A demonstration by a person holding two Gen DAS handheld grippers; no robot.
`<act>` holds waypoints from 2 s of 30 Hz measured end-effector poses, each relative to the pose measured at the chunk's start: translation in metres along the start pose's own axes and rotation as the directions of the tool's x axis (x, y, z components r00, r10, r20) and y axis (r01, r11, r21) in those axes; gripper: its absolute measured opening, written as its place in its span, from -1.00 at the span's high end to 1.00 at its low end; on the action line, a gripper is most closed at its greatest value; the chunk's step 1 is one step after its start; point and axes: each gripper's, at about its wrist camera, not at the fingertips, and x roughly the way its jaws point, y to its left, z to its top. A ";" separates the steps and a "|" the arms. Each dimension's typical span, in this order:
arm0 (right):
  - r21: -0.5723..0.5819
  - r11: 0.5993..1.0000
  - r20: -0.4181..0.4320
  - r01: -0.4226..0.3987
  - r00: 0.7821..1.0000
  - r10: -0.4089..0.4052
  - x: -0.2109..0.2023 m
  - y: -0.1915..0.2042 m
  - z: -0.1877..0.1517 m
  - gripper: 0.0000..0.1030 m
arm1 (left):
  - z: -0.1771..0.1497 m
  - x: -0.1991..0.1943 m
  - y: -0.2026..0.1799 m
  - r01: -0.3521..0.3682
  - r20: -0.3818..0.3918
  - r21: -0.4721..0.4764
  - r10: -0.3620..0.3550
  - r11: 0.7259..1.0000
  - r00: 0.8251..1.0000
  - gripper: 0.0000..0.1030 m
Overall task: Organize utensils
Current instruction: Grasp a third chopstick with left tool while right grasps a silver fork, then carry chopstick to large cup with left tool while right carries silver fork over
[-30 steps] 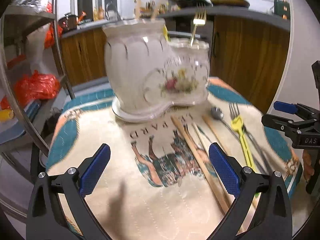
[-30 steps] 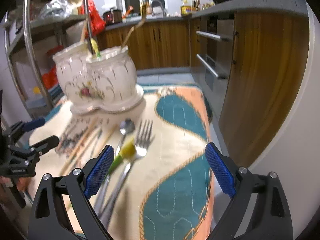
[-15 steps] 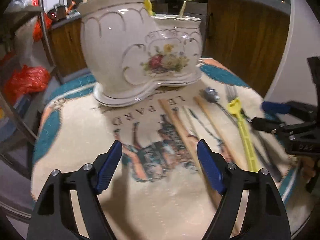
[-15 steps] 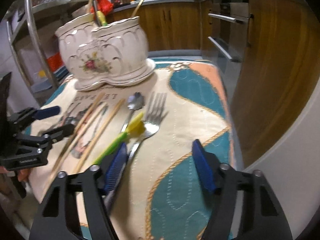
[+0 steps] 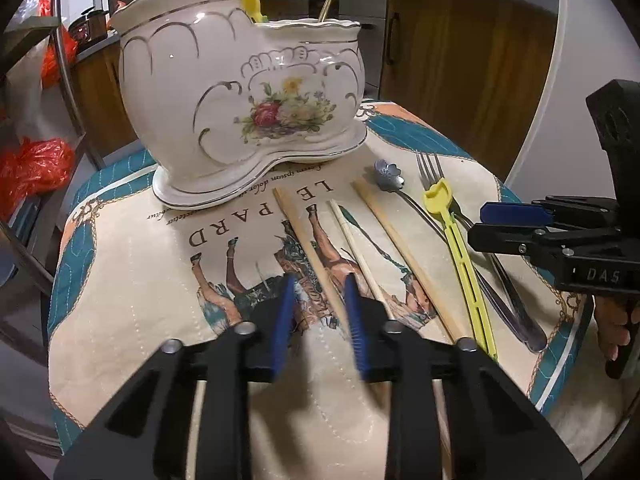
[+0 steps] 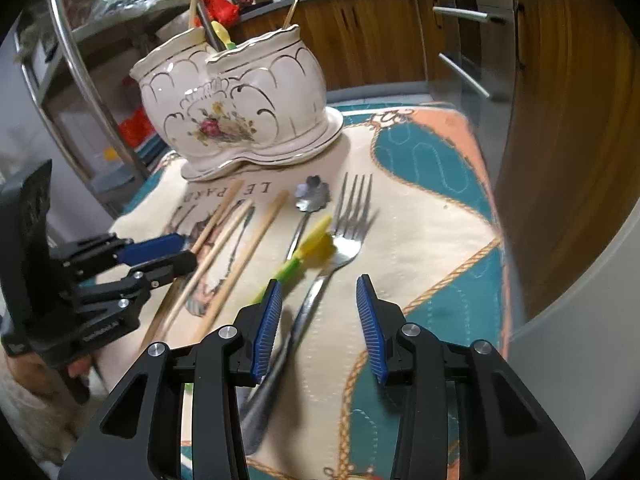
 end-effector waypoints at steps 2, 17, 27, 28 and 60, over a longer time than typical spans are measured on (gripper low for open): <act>-0.031 0.999 -0.004 0.037 0.999 -0.037 0.002 0.005 0.000 0.43 | 0.000 -0.001 0.002 0.007 -0.009 0.001 -0.007 1.000 1.000 0.83; -0.176 0.978 -0.153 0.110 0.979 -0.138 -0.001 -0.007 0.012 0.76 | -0.015 -0.019 0.047 0.019 -0.085 0.008 -0.018 1.000 0.996 0.88; -0.175 0.976 -0.147 0.128 0.977 -0.155 0.006 -0.007 0.019 0.63 | -0.014 -0.014 0.051 0.024 -0.069 -0.045 -0.027 0.999 0.997 0.84; -0.179 0.975 -0.141 0.132 0.977 -0.158 0.006 -0.005 0.018 0.68 | -0.014 -0.013 0.051 0.022 -0.066 -0.046 -0.025 0.999 0.997 0.84; -0.271 0.957 0.415 0.103 0.910 0.019 -0.070 0.032 0.008 0.88 | -0.019 -0.104 0.062 0.000 0.402 -0.033 0.013 0.999 0.916 0.89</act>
